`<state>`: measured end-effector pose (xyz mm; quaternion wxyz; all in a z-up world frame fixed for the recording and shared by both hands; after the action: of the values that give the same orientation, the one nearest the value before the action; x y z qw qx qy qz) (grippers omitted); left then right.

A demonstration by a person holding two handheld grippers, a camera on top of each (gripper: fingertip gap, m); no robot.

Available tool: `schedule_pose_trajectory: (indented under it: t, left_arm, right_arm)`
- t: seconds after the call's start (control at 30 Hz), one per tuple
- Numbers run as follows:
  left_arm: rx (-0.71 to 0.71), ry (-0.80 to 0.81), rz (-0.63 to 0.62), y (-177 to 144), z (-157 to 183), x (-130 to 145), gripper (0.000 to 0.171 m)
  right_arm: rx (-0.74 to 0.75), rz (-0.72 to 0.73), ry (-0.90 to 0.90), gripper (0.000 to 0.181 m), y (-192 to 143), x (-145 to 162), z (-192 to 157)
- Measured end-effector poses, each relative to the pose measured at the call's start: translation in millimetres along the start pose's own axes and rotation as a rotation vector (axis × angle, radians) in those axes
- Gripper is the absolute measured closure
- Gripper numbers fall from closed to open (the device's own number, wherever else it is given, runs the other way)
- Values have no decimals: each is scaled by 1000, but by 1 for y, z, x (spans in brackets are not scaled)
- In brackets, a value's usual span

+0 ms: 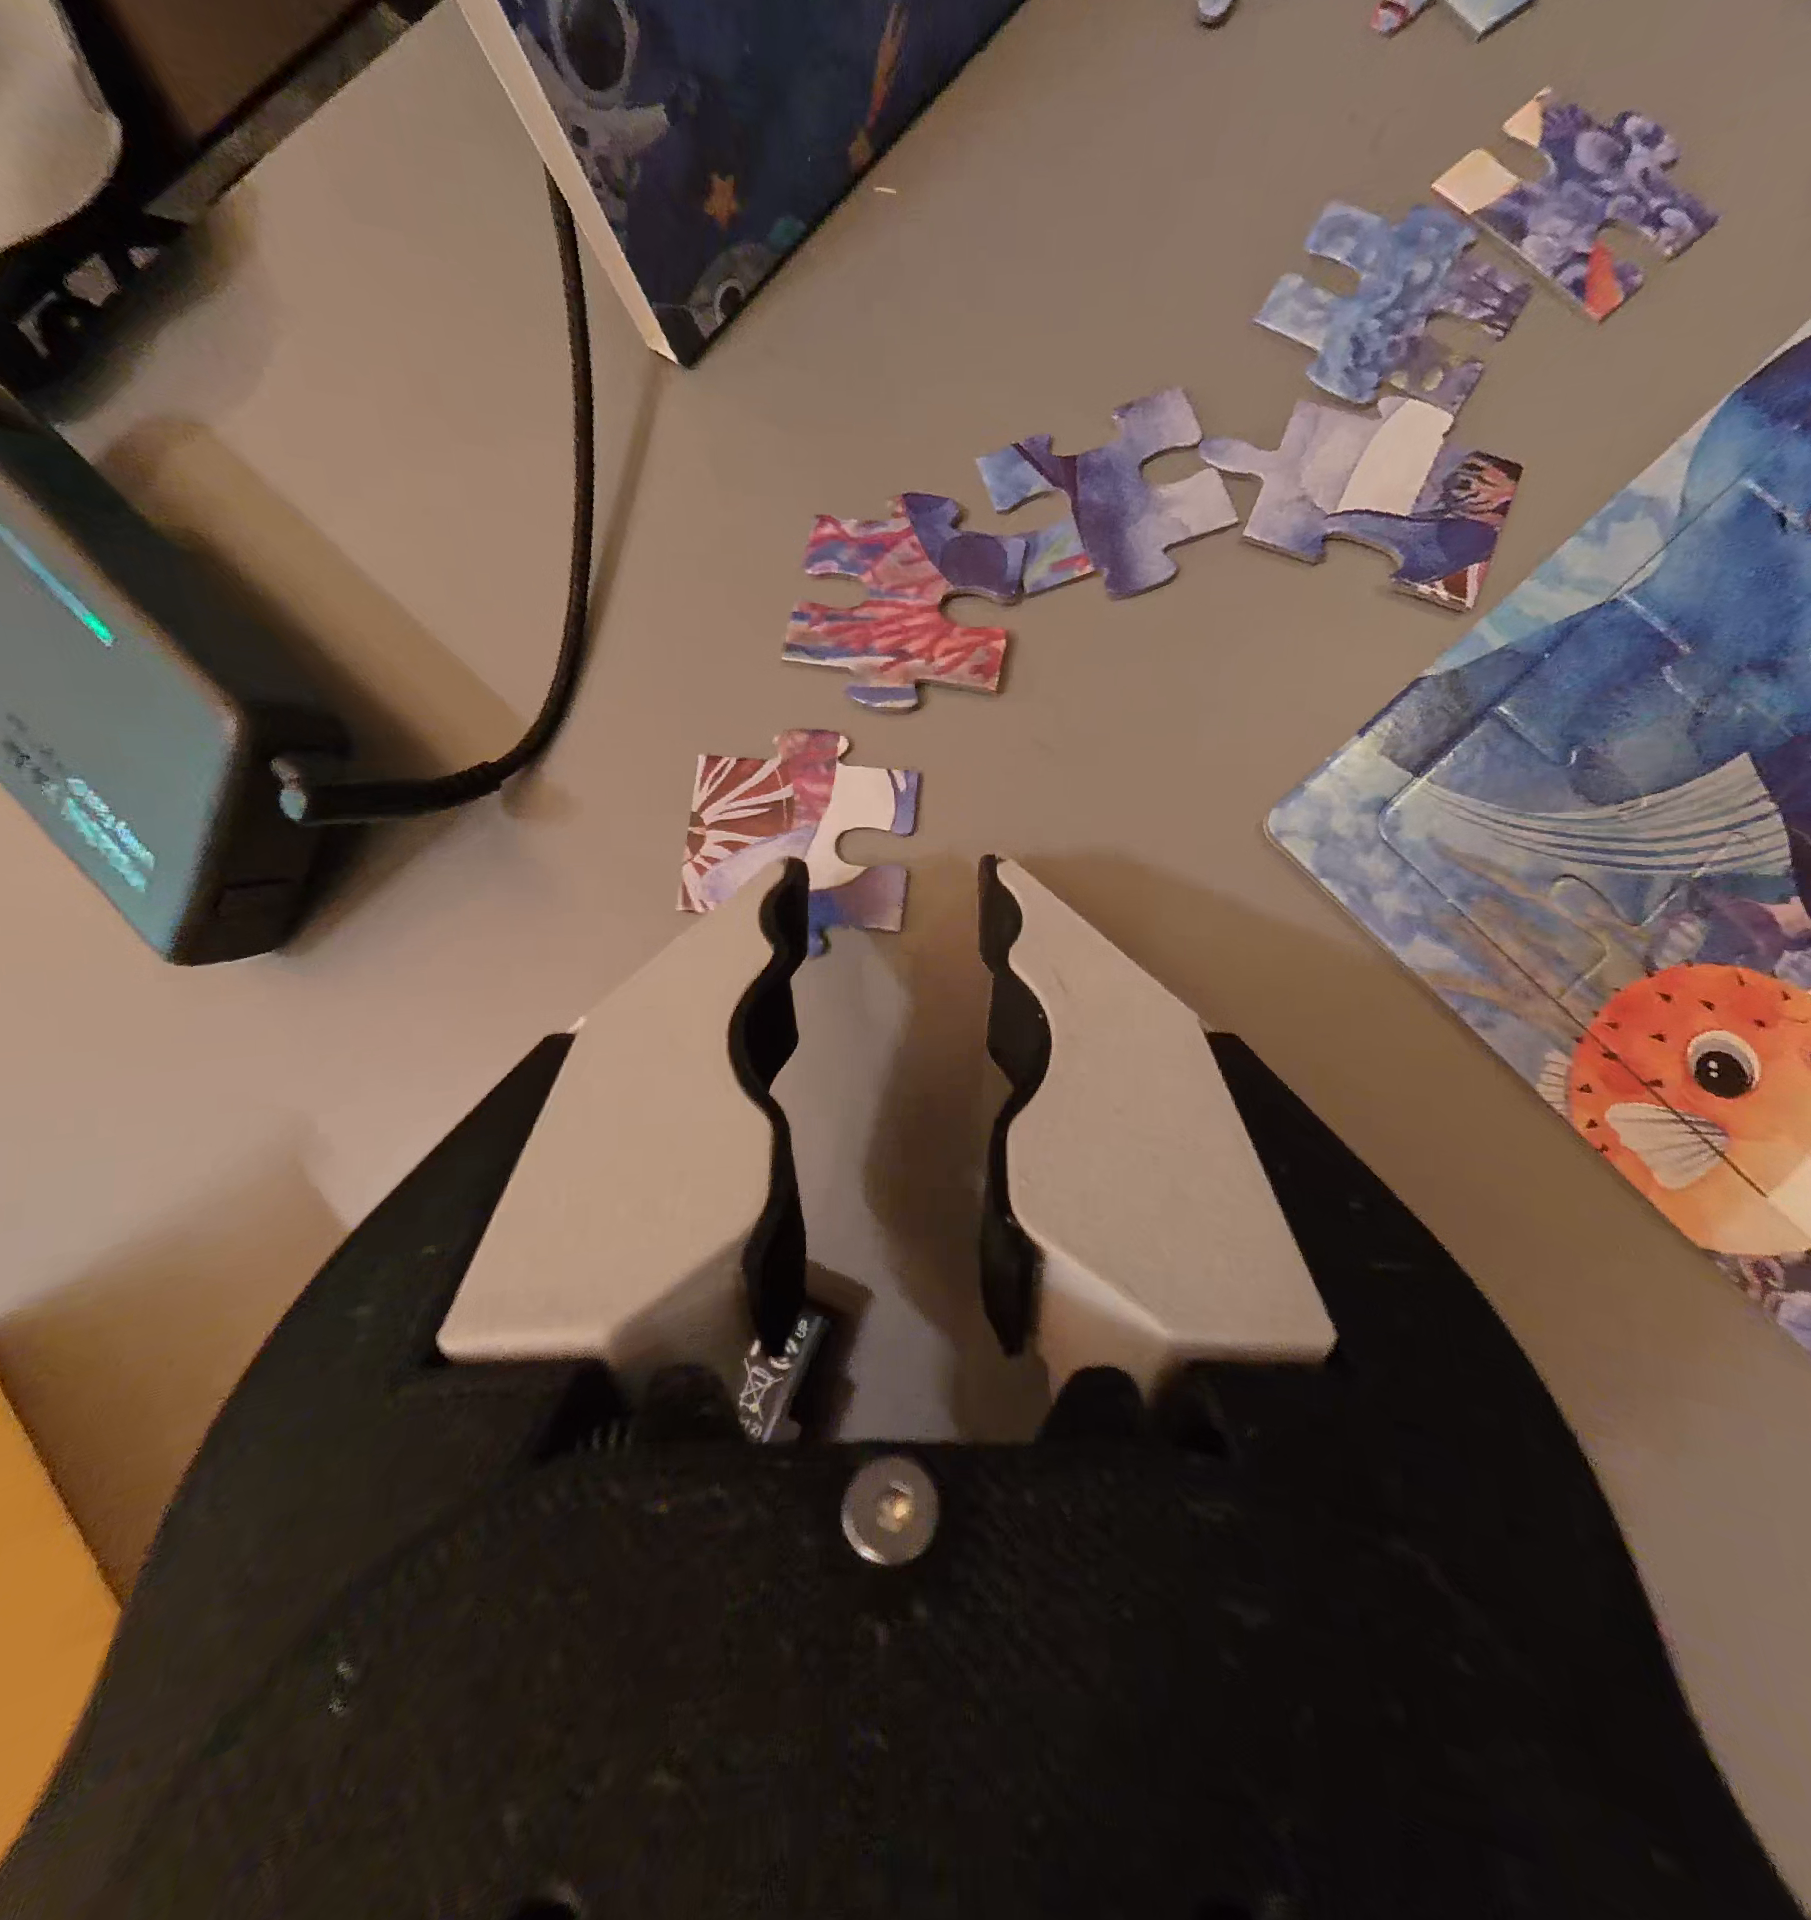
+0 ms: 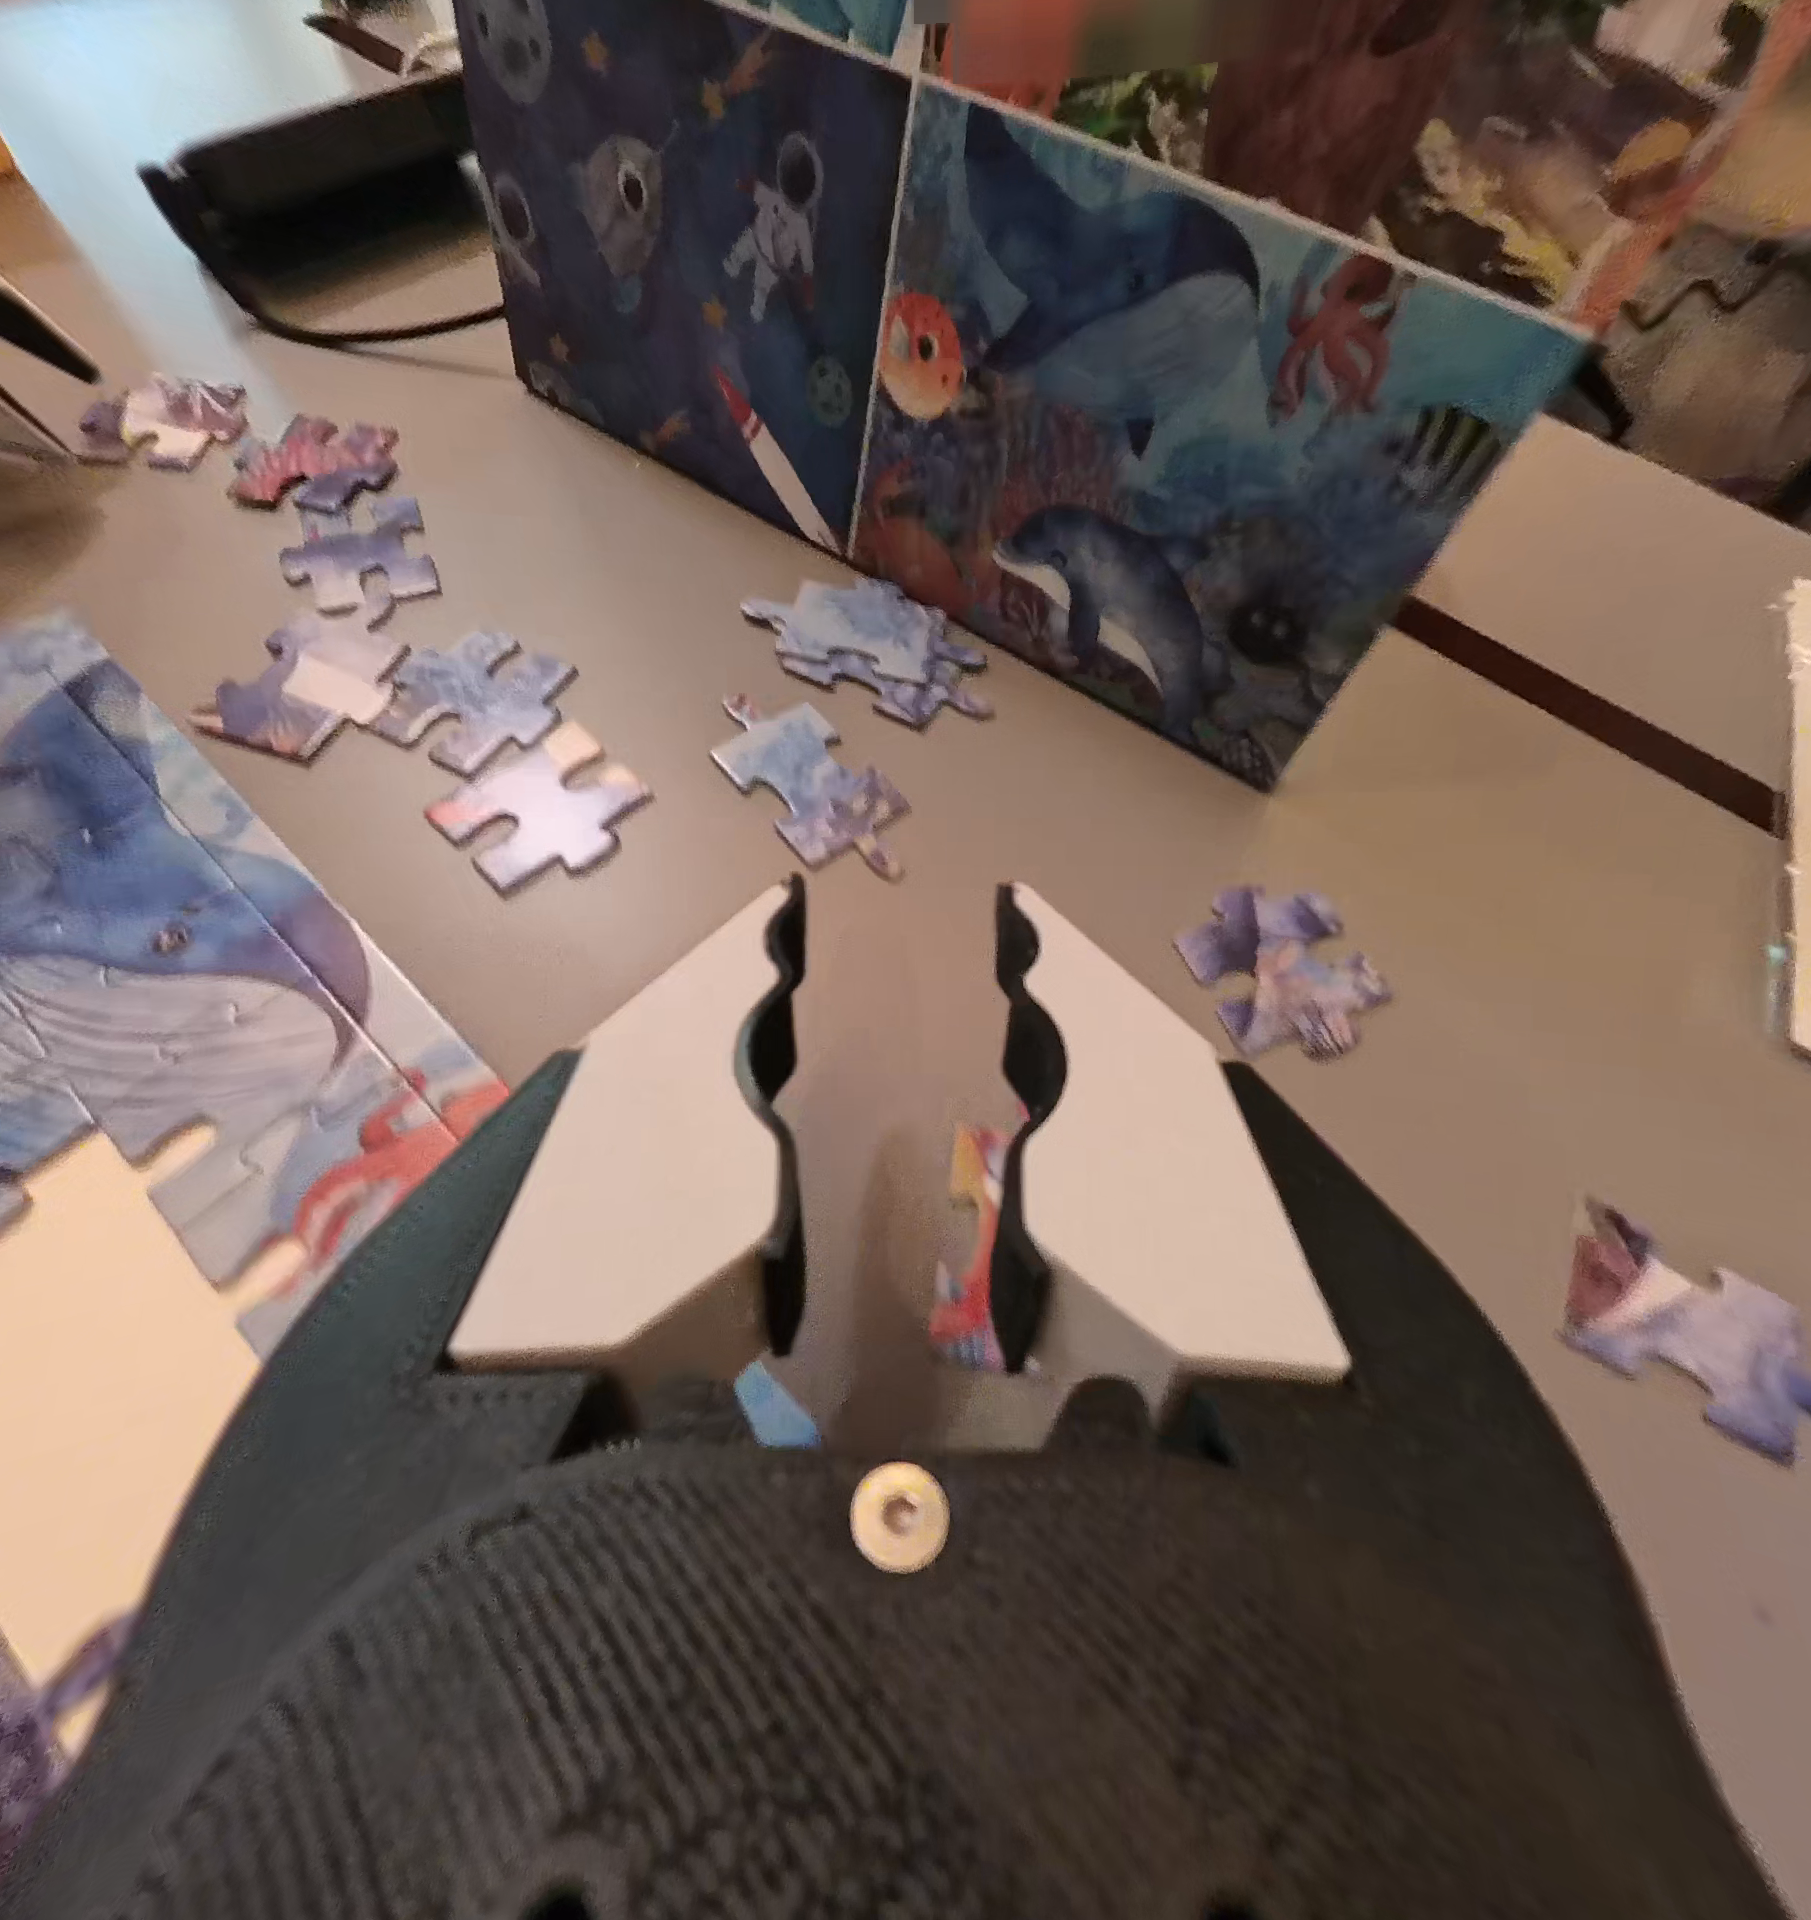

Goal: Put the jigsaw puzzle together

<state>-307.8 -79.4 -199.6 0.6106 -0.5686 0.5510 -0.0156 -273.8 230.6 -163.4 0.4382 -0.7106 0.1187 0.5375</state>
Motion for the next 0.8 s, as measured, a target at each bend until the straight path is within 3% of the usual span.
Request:
schedule_pose_trajectory:
  t: [0.13, 0.27, 0.4, 0.43, 0.47, 0.5, 0.67, 0.8]
  left_arm:
    - [-44, 8, 49, -5, -6, -7, 141]
    - [-84, 17, 74, -9, -12, -10, 141]
    - [-118, -3, 82, -8, -22, -8, 143]
    - [-119, -11, 77, -7, -25, -6, 143]
    - [-118, -19, 72, -6, -27, -5, 143]
    - [-115, -25, 68, -5, -29, -3, 143]
    - [-107, -32, 65, -5, -29, -1, 143]
    - [-137, 1, 79, -8, -28, -5, 143]
  right_arm:
    - [-84, -52, -20, 122, 43, -21, -15]
    - [-96, -162, -31, 95, 94, -24, -1]
    - [-155, -227, 100, 93, 129, -25, 12]
    - [-144, -243, 101, 103, 132, -24, 15]
    - [-124, -259, 82, 112, 131, -24, 18]
    - [-127, -269, 65, 131, 129, -23, 17]
    - [-122, -165, 30, 132, 102, -33, 18]
    - [-67, -26, 23, 132, 48, -44, 24]
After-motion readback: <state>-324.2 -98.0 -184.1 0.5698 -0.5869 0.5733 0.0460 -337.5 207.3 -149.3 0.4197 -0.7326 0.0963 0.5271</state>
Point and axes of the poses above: each gripper's, where its closed fingertips meet, y out along the fingers, x out of its underside, z = x × y across the jaws, the point moved 1 cm from there along -y, back along the fingers, and after that the axes turned 14 degrees about -x, right-handed, at the moved point
